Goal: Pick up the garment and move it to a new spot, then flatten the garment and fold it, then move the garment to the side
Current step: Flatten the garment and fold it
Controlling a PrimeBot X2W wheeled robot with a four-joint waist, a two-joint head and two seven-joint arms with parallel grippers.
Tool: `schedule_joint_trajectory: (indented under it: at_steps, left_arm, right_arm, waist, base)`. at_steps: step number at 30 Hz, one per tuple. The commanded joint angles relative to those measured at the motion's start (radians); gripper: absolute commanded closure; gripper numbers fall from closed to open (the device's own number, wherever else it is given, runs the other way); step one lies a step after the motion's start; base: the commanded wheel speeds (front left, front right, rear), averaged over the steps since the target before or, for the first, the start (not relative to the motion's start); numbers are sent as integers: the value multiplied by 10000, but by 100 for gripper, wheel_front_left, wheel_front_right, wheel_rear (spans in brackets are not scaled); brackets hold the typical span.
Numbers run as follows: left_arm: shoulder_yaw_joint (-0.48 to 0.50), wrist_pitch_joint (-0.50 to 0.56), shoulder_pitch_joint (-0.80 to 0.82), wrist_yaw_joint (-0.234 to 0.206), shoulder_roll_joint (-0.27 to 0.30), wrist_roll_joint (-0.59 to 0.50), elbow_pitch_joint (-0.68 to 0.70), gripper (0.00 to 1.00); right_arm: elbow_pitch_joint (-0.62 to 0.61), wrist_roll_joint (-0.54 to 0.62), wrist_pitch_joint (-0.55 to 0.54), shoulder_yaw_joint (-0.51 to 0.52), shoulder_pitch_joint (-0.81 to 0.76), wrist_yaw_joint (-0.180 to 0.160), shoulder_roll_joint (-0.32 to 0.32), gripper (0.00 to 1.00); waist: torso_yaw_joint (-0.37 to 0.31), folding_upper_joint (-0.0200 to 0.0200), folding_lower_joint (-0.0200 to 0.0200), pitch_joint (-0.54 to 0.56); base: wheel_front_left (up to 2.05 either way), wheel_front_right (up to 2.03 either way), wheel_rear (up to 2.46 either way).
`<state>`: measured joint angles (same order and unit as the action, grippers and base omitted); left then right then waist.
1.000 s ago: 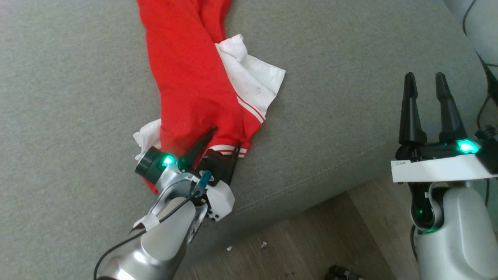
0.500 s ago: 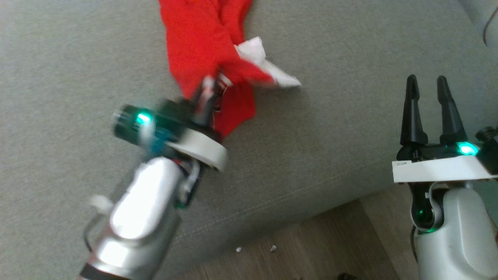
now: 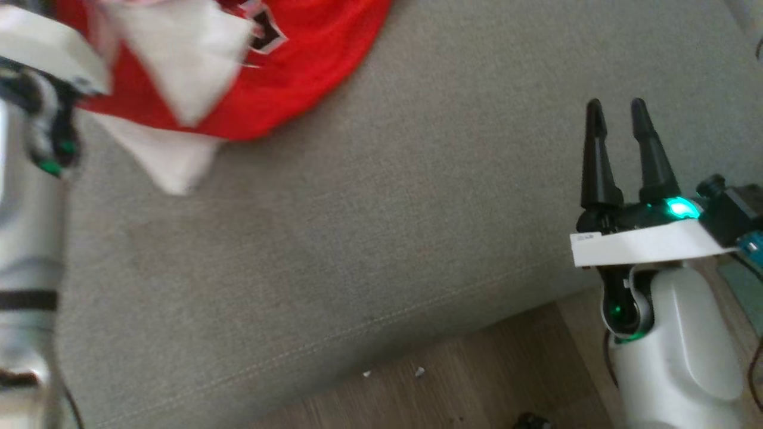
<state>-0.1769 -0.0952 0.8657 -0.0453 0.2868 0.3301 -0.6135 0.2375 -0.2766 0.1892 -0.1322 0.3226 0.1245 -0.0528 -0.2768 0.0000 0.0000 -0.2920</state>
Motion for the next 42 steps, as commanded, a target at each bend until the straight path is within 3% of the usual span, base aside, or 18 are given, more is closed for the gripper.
schedule_joint_trajectory:
  at_steps: [1, 3, 9, 10, 11, 12, 20, 27, 33, 42]
  left_arm:
    - [394, 59, 673, -96, 619, -50, -5, 100]
    - [458, -42, 1628, -302, 1227, -383, -880, 100]
    - [406, -335, 3120, -448, 1831, -728, -2375, 100]
    - [385, -429, 3316, -456, 1886, -769, -2587, 65]
    - [391, -518, 3502, -469, 1930, -778, -2803, 5]
    - [419, -593, 3681, -508, 1953, -764, -3018, 0]
    - [198, -1281, 4560, -325, 1751, -818, -3995, 0]
    - [340, -1641, 4003, 212, 1211, -404, -3682, 0]
    - [885, -1662, 1852, 511, 450, 95, -1656, 0]
    - [1395, -1664, -2715, 505, -1171, 145, 2253, 0]
  right_arm:
    - [-270, -179, 115, -323, 311, 62, 25, 0]
    - [-184, -362, 241, -611, 530, 62, 25, 0]
    - [-35, -635, 474, -1051, 903, 62, 25, 0]
    - [-24, -676, 505, -1110, 956, 62, 25, 0]
    - [-14, -714, 533, -1170, 1004, 62, 25, 0]
    - [-8, -749, 559, -1226, 1048, 62, 25, 0]
    - [7, -807, 665, -1482, 1202, 62, 26, 0]
    - [120, -550, 690, -1273, 1144, 62, 26, 0]
    - [46, -164, 592, -680, 862, 62, 26, 0]
    - [-301, 185, 198, 66, 81, 62, 5, 0]
  waist:
    - [-242, 0, 0, -323]
    - [-522, 0, 0, -768]
    - [-914, 0, 0, -1562]
    - [-945, 0, 0, -1664]
    - [-963, 0, 0, -1755]
    - [-967, 0, 0, -1838]
    - [-439, 0, 0, -1957]
    - [440, 0, 0, -1267]
    - [1366, 0, 0, -452]
    - [2500, 0, 0, 563]
  base:
    - [0, 0, 0]
    - [0, 0, 0]
    - [0, 0, 0]
    - [0, 0, 0]
    - [0, 0, 0]
    - [0, 0, 0]
    - [0, 0, 0]
    - [0, 0, 0]
    - [0, 0, 0]
    - [0, 0, 0]
